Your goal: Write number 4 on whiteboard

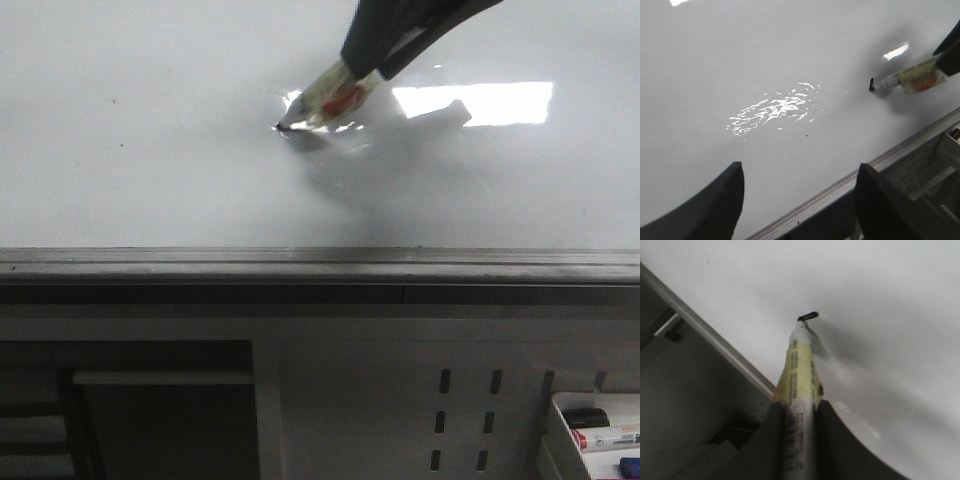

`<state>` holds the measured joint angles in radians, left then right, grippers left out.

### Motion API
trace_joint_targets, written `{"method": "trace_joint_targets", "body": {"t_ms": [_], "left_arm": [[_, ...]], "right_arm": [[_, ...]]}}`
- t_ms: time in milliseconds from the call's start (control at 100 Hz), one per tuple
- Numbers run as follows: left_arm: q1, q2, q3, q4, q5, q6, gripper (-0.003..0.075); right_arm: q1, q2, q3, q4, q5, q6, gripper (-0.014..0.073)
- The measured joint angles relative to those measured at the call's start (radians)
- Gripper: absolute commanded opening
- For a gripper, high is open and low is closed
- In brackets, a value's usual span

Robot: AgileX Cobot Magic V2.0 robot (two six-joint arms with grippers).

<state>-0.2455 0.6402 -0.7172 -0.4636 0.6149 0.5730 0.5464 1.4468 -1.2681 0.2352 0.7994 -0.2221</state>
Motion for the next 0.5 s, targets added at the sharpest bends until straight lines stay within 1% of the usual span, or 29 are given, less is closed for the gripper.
{"method": "trace_joint_targets", "body": {"t_ms": [120, 200, 310, 410, 500], "left_arm": [[0.0, 0.0, 0.0, -0.001, 0.0, 0.0, 0.0438], [0.0, 0.0, 0.0, -0.001, 0.0, 0.0, 0.0438], [0.0, 0.0, 0.0, -0.001, 0.0, 0.0, 0.0438], [0.0, 0.0, 0.0, 0.005, 0.0, 0.0, 0.0438], [0.0, 0.0, 0.0, 0.01, 0.0, 0.0, 0.0438]], "right_arm": [[0.022, 0.033, -0.002, 0.026, 0.013, -0.002, -0.0066], [0.012, 0.033, -0.002, 0.029, 0.033, -0.002, -0.0066], [-0.045, -0.003, -0.002, 0.032, 0.103, -0.002, -0.0066], [-0.109, -0.052, -0.002, 0.0, 0.179, -0.002, -0.0066], [-0.135, -0.095, -0.002, -0.023, 0.203, 0.0, -0.0066]]}}
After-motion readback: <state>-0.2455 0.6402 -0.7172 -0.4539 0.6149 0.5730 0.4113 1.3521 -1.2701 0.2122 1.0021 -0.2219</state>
